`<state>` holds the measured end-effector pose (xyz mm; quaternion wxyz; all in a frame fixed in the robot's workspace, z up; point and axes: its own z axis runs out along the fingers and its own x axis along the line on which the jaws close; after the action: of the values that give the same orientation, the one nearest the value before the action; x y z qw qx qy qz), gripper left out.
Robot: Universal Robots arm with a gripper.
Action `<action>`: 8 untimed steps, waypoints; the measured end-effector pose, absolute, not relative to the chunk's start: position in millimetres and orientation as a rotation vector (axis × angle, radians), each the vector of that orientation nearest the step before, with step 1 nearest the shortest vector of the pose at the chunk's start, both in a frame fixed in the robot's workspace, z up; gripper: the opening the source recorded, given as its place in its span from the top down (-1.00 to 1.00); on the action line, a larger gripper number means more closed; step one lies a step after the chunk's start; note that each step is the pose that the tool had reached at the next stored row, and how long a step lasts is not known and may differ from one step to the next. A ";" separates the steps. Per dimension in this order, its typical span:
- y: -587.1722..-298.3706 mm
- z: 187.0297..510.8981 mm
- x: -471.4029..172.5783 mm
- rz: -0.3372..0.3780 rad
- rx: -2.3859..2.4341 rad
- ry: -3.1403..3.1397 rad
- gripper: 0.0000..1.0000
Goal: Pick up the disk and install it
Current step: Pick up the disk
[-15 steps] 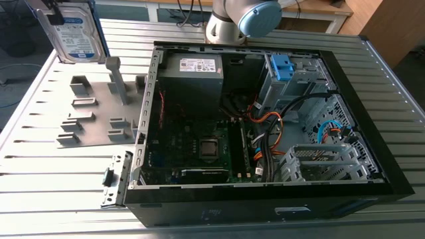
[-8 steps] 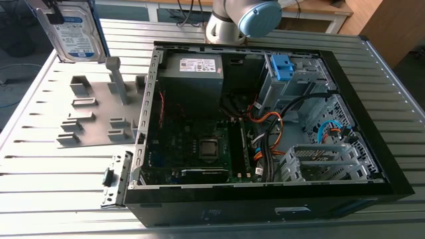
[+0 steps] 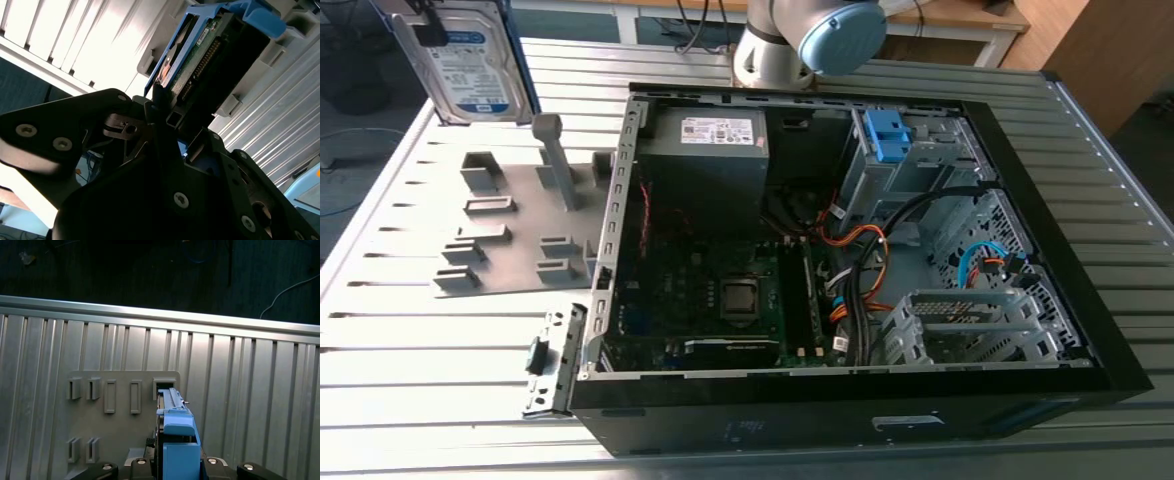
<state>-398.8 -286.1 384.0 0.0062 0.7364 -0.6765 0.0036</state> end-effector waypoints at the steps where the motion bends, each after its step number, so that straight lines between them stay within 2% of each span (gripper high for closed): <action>1: -286.1 384.5 -398.8 0.011 2.304 -2.117 0.26; 8: -286.1 387.0 -398.8 0.010 2.305 -2.118 0.26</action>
<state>-398.8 -286.1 387.0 0.0057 0.7364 -0.6765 0.0031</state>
